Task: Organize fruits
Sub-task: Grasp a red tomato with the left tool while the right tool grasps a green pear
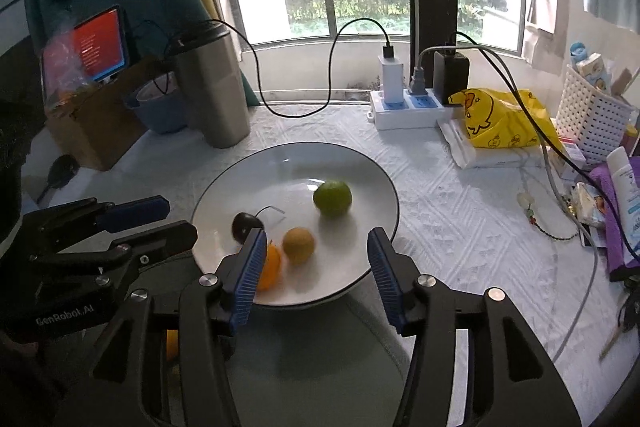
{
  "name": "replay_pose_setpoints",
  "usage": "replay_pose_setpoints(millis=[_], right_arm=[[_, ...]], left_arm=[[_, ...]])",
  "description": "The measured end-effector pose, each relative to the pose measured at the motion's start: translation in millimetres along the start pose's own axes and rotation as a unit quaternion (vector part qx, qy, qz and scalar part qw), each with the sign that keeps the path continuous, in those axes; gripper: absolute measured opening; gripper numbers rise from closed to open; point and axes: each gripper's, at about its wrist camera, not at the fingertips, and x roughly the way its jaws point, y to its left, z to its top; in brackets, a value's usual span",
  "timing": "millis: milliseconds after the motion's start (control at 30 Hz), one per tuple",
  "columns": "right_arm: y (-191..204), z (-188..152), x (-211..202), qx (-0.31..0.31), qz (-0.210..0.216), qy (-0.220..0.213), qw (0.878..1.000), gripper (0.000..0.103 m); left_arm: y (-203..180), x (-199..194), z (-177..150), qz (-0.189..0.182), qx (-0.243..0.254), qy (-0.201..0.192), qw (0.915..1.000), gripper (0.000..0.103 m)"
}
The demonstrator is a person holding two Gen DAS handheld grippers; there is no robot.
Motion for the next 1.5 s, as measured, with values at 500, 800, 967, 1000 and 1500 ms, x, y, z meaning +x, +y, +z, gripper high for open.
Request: replay_pose_setpoints(millis=[500,800,967,1000,1500], right_arm=[[36.9,-23.0,-38.2,-0.023,-0.005,-0.002,1.000,0.055],[53.0,-40.4,-46.6,-0.029,-0.006,0.005,1.000,0.055],[61.4,-52.1,-47.9,-0.032,-0.003,0.010,0.999,0.055],[62.4,-54.5,-47.9,-0.031,-0.003,0.011,0.999,0.055],[79.8,-89.4,-32.0,-0.038,0.011,0.046,0.998,0.055]], left_arm=[[9.3,-50.4,-29.5,0.003,-0.011,-0.027,0.9996,0.046],[16.0,-65.6,-52.5,0.001,-0.019,-0.028,0.9994,0.046],[21.0,-68.7,-67.3,0.001,-0.026,-0.020,0.9995,0.046],[21.8,-70.0,-70.4,0.002,-0.024,-0.019,0.9995,0.046],[30.0,-60.8,-106.7,0.004,-0.027,0.015,0.9995,0.046]])
